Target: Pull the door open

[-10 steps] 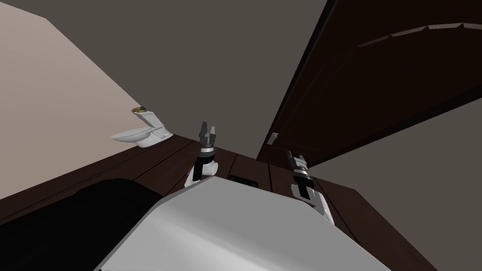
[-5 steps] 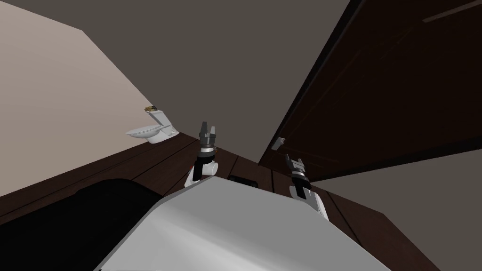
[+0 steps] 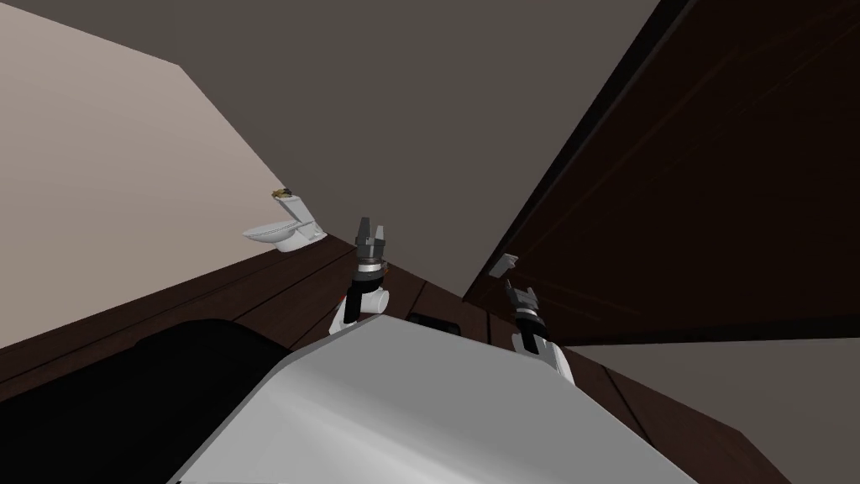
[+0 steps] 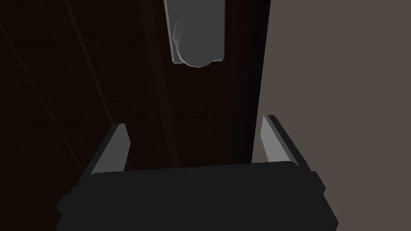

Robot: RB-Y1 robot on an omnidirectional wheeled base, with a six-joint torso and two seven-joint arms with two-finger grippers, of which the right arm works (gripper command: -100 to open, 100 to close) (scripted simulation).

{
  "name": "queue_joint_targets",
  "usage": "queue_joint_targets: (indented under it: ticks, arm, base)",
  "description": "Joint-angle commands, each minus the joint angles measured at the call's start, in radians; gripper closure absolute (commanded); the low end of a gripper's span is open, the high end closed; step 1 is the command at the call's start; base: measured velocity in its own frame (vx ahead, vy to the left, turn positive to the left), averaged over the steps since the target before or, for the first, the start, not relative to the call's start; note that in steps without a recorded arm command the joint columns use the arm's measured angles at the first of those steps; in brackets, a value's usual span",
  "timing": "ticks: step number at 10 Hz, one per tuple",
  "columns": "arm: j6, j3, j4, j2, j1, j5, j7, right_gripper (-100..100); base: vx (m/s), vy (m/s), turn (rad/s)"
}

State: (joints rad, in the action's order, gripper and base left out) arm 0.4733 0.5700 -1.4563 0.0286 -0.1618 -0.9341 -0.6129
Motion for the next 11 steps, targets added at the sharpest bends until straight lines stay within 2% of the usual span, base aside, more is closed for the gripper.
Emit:
queue_joint_targets:
  ticks: [1,2,4,5,7,9,10,11]
  arm:
    - [0.000,0.000,0.000,0.000,0.000,0.000,0.000,-100]
    - [0.001,0.004,0.007,-0.031,0.004,0.000,-0.007,-100]
    - [0.002,0.008,0.013,-0.047,0.008,0.001,-0.013,-100]
    - [0.003,0.010,0.017,-0.049,0.011,0.002,-0.017,-100]
    - [0.004,0.015,0.024,-0.037,0.015,0.003,-0.024,-100]
    - [0.005,0.019,0.030,-0.004,0.020,0.004,-0.030,-100]
    - [0.005,0.018,0.030,-0.013,0.020,0.004,-0.030,-100]
    - [0.005,0.018,0.030,-0.013,0.020,0.004,-0.030,100]
  base:
    - [0.050,-0.008,0.015]
    - [0.115,-0.030,0.010]
    - [0.195,-0.035,0.021]
    - [0.188,-0.063,0.008]
    - [0.210,-0.064,0.018]
    - [0.199,-0.033,0.015]
    - [0.089,-0.022,0.007]
    - [-0.011,0.004,-0.002]
